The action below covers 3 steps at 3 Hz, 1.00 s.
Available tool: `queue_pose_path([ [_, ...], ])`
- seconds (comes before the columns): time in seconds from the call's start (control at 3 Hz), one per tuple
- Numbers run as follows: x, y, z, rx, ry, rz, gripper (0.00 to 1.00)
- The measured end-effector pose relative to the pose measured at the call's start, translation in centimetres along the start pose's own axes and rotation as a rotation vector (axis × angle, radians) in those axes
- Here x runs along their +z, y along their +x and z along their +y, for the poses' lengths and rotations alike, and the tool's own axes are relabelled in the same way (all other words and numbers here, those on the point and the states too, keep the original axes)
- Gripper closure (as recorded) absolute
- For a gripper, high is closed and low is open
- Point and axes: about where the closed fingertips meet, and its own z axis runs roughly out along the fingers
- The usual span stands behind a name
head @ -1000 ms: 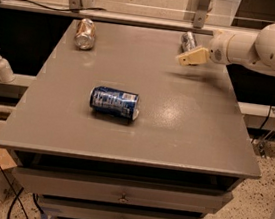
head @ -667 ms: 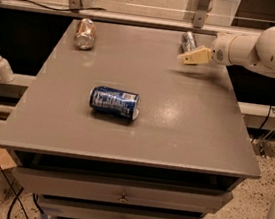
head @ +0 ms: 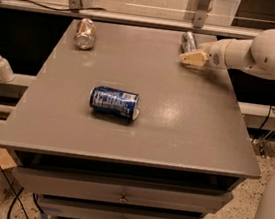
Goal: Move redbull can near orange can
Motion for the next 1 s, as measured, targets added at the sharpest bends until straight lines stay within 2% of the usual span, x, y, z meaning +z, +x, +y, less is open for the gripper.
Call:
queue_pose_path([
  [0.33,0.7,0.4,1.1,-0.010,-0.034,0.022,0.64],
  [0.67,0.9,-1.6,3.0,-0.081,-0.073,0.023,0.87],
  [1.0,1.0,-5.9,6.4,-0.212,-0.142,-0.005,1.00],
])
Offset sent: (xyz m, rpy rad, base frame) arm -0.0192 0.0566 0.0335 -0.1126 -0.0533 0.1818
